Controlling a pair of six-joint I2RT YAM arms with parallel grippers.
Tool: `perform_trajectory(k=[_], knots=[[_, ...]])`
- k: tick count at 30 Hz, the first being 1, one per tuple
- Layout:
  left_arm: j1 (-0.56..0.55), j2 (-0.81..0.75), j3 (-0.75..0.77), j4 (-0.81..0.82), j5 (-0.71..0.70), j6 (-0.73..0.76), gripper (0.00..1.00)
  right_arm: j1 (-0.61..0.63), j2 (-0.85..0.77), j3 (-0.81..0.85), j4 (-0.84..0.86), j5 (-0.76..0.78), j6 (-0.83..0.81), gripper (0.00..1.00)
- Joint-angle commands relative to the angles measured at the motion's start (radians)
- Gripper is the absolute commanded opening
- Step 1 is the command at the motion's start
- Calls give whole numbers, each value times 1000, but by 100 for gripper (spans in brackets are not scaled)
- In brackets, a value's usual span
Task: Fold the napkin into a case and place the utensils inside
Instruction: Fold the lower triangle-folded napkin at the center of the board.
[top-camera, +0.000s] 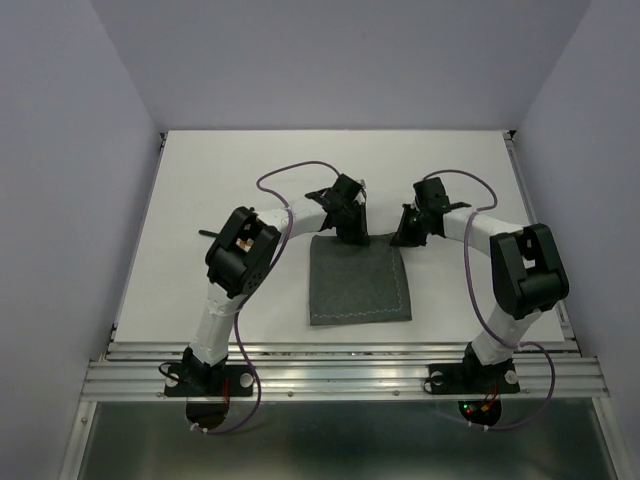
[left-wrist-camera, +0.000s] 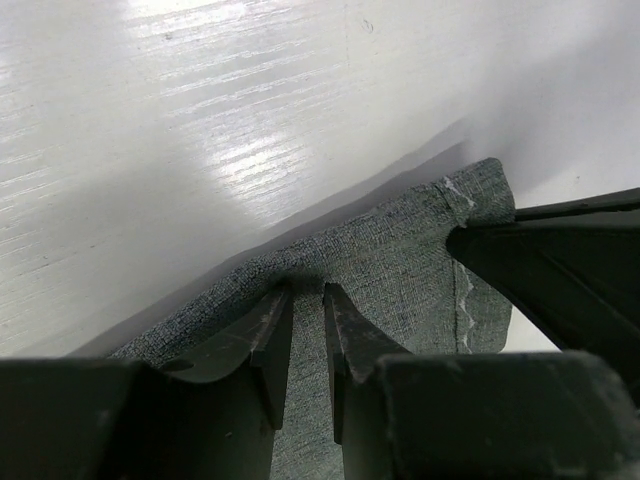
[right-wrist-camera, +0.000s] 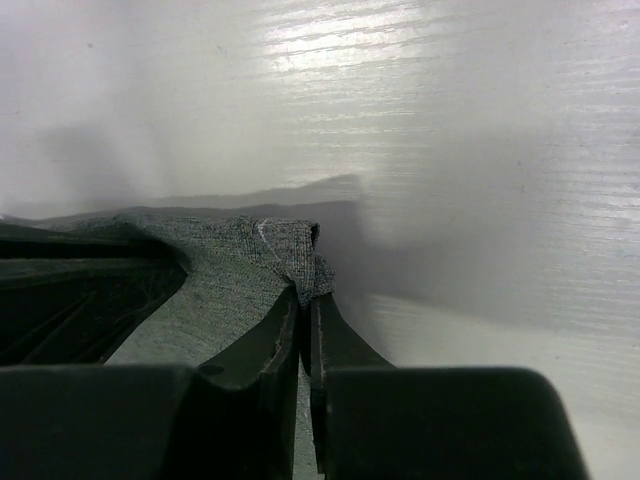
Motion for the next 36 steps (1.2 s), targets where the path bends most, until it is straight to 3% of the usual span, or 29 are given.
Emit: perform_trajectory(k=[1, 10, 25, 36], knots=[[3, -18, -29, 10, 12, 18, 30, 7, -88, -13, 24, 18, 30, 4], [4, -16, -44, 21, 18, 17, 30, 88, -123, 10, 10, 26, 73, 1], [3, -30, -72, 32, 18, 14, 30, 206, -47, 111, 4, 73, 171, 1], [9, -246, -162, -13, -34, 43, 30, 206, -42, 105, -19, 129, 207, 1]])
